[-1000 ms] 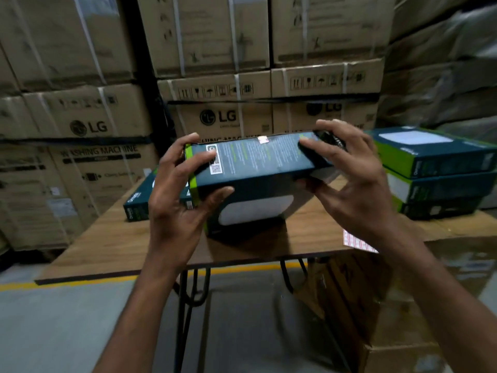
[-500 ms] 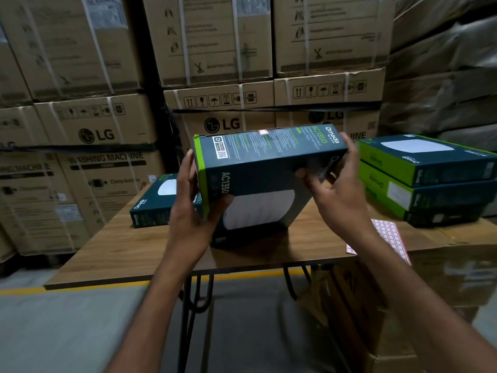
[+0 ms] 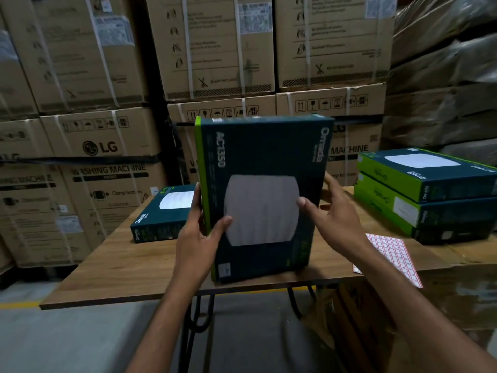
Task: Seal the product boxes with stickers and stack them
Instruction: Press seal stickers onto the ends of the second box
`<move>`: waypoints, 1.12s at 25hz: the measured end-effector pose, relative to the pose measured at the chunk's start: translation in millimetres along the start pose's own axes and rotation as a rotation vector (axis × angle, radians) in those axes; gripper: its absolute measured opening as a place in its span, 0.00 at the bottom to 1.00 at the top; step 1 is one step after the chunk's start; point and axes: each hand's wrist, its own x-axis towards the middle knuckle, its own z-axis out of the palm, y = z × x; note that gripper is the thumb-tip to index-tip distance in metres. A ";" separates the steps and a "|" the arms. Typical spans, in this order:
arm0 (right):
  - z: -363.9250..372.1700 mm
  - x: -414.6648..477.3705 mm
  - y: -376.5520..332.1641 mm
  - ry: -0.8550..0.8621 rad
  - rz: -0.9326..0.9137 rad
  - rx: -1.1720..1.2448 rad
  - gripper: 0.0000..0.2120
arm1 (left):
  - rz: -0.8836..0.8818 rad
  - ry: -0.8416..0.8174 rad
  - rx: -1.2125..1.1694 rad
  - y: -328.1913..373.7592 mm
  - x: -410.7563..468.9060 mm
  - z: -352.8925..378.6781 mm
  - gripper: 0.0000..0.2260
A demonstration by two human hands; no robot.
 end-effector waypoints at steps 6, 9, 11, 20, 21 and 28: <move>-4.7 0.2 12.8 -0.133 0.076 0.126 0.47 | -0.066 -0.025 0.054 12.0 37.0 -6.4 0.29; -2.0 9.9 23.5 -0.171 0.183 0.159 0.47 | -0.124 -0.098 0.109 4.8 46.3 -1.1 0.26; 2.2 16.1 32.8 -0.208 0.233 0.180 0.45 | -0.163 -0.121 0.169 -1.4 48.1 3.6 0.30; 10.3 18.0 72.4 -0.211 0.443 -0.023 0.26 | -0.319 -0.238 0.520 -35.3 51.4 30.3 0.27; 11.0 18.3 75.4 -0.206 0.445 -0.038 0.22 | -0.311 -0.237 0.569 -37.8 50.9 33.5 0.27; 10.8 -15.1 64.8 -0.148 0.289 -0.115 0.11 | -0.298 -0.290 0.532 -49.6 28.9 32.4 0.24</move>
